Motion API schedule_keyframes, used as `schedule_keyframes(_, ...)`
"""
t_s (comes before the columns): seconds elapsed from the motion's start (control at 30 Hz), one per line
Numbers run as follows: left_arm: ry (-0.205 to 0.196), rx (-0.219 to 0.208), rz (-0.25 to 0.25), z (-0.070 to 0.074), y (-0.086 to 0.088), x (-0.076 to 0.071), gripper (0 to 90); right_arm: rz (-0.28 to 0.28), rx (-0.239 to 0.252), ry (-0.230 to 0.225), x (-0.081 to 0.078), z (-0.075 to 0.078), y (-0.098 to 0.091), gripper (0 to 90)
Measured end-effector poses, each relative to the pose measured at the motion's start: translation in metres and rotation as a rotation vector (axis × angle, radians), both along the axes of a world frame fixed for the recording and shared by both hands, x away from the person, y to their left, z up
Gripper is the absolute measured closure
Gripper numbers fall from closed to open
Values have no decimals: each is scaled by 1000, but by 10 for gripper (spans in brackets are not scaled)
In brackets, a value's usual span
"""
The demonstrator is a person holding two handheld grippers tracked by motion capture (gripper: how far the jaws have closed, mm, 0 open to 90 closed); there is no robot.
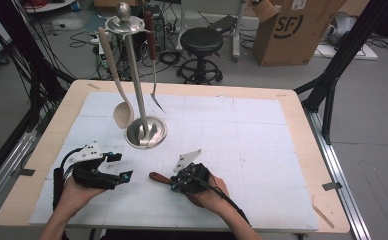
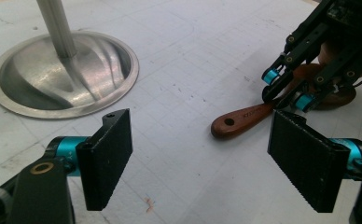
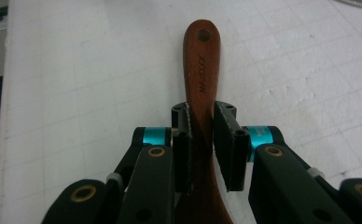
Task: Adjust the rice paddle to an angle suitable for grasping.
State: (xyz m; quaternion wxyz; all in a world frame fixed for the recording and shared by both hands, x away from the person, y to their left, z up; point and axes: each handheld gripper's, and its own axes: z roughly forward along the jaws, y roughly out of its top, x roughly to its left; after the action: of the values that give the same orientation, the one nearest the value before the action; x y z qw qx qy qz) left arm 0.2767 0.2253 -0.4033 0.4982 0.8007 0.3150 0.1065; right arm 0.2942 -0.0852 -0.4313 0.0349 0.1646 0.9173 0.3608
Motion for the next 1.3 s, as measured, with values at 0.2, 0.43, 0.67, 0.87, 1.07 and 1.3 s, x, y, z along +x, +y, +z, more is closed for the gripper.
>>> schedule_keyframes(0.2,0,-5,0,0,0,0,225,-1,-21,-2,-1,-1,1,765)
schedule_keyframes(0.43,-3,1,-1,0,1,0,225,-4,-17,10,-3,-5,-5,751)
schedule_keyframes(0.67,3,5,-6,-1,-2,-1,226,11,-24,-10,-4,-3,-5,782)
schedule_keyframes(0.87,7,-1,-12,-1,-5,0,230,2,36,-24,-5,2,-7,783)
schedule_keyframes(1.07,14,-1,-30,-2,-10,1,242,2,88,-49,-7,7,-6,783)
schedule_keyframes(1.3,31,0,-68,-3,-17,1,300,4,140,-60,-8,13,-1,783)
